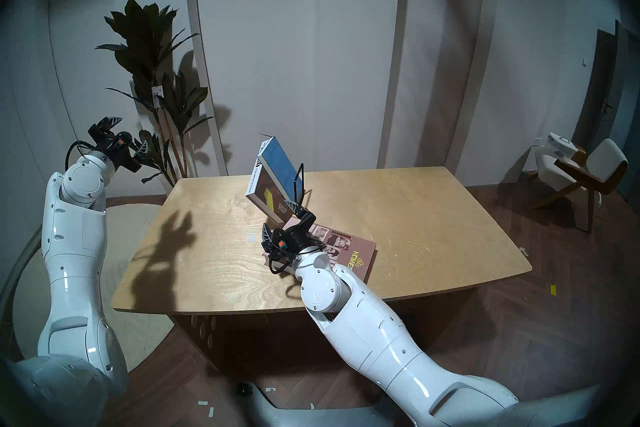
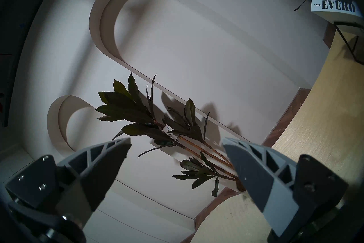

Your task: Stack the books into one stack

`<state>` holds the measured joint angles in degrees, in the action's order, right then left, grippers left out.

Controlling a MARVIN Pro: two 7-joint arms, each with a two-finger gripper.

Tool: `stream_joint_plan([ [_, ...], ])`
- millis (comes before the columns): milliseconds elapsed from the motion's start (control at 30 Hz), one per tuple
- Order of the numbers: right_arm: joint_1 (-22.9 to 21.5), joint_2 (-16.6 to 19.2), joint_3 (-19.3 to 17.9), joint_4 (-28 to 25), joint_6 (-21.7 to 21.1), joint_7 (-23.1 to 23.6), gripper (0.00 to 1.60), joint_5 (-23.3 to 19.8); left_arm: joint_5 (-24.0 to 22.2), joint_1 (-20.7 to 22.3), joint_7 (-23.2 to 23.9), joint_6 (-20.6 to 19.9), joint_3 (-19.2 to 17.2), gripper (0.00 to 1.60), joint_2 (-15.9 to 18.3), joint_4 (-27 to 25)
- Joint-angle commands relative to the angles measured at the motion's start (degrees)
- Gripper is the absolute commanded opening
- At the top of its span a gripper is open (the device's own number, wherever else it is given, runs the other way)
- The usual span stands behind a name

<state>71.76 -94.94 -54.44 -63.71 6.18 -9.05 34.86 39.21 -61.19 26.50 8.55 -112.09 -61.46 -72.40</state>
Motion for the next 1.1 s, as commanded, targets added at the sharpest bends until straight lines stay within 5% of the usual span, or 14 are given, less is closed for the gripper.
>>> stream_joint_plan([
  [0, -6.3, -4.5, 1.6, 3.2, 0.0, -3.5, 1.6, 0.8, -0.4, 2.0, -0.1, 0.3, -0.2, 1.6, 0.7, -0.7],
  [567, -14.1, -11.1, 3.3, 17.7, -0.8, -12.5, 1.6, 2.6, -1.2, 2.5, 0.3, 0.7, -0.2, 1.6, 1.0, -0.2],
  [1067, -18.9, -14.3, 0.2, 29.2, -0.1, -20.6, 1.6, 2.5, -1.8, 2.9, 0.4, 1.2, -0.1, 1.6, 1.2, 0.4],
])
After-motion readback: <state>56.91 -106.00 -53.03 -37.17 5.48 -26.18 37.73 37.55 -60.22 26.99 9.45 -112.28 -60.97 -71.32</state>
